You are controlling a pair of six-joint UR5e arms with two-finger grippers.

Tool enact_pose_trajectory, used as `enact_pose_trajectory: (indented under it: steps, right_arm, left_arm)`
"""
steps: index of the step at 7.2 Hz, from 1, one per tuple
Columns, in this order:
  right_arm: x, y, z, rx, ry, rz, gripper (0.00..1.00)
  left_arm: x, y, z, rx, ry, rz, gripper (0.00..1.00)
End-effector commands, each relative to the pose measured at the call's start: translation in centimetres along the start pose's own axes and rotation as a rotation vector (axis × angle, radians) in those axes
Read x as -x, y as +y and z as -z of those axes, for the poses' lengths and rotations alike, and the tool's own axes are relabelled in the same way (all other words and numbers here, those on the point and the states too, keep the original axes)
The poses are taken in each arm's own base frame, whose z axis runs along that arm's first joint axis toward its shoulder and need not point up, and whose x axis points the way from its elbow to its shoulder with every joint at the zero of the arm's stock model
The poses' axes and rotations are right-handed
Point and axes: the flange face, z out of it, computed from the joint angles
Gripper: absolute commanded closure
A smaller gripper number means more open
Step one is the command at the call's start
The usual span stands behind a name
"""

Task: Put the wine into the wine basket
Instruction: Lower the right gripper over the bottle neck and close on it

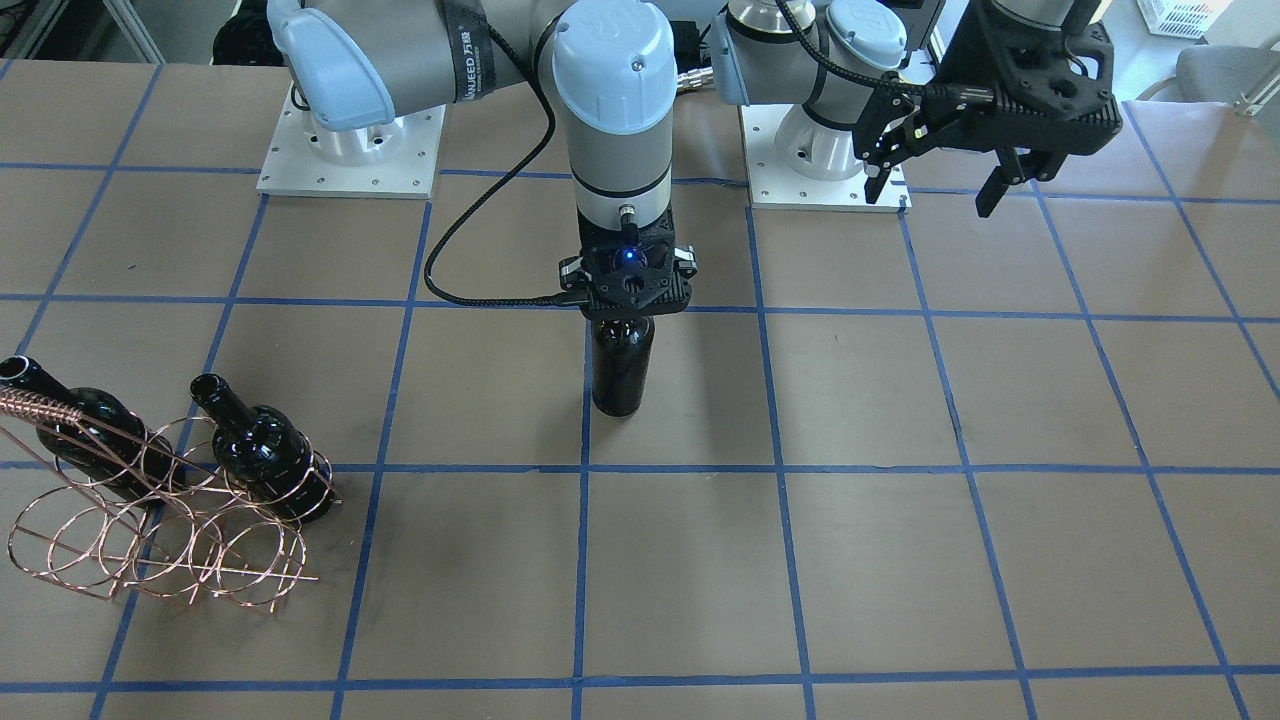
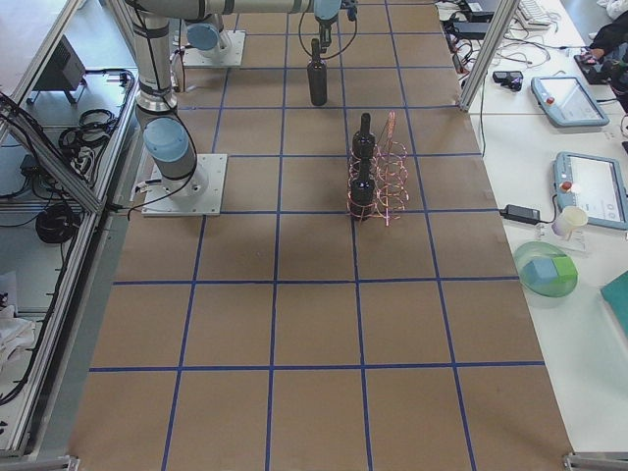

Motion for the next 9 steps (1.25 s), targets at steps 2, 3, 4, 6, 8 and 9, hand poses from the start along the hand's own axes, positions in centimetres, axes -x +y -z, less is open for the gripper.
enact_pose_trajectory:
  steps: [2, 3, 4, 6, 8, 9]
  right_arm:
    - [-0.15, -0.11, 0.05, 0.003, -0.006, 0.006, 0.02]
    - [-0.2, -0.06, -0.01, 0.007, -0.001, 0.006, 0.01]
    - [-0.4, 0.36, -0.37, 0.044, 0.012, 0.0, 0.01]
    - [-0.65, 0.67, -0.66, 0.075, 0.034, -0.015, 0.1]
    - [-0.51, 0.69, -0.63, 0.077, 0.021, -0.018, 0.3]
    - [-0.54, 0.53, -0.6, 0.073, 0.019, -0.016, 0.52]
  left_arm:
    - [0.06, 0.08, -0.03, 0.001, 0.001, 0.002, 0.0]
    - [0.05, 0.13, 0.04, -0.001, 0.0, 0.002, 0.0]
    - [0.05, 0.07, -0.03, 0.0, 0.002, 0.002, 0.0]
    - [-0.02, 0.15, 0.03, 0.001, 0.001, 0.0, 0.0]
    - [-0.02, 0.15, 0.03, 0.001, 0.001, 0.002, 0.0]
    - [-0.08, 0.18, 0.01, 0.002, 0.0, -0.001, 0.0]
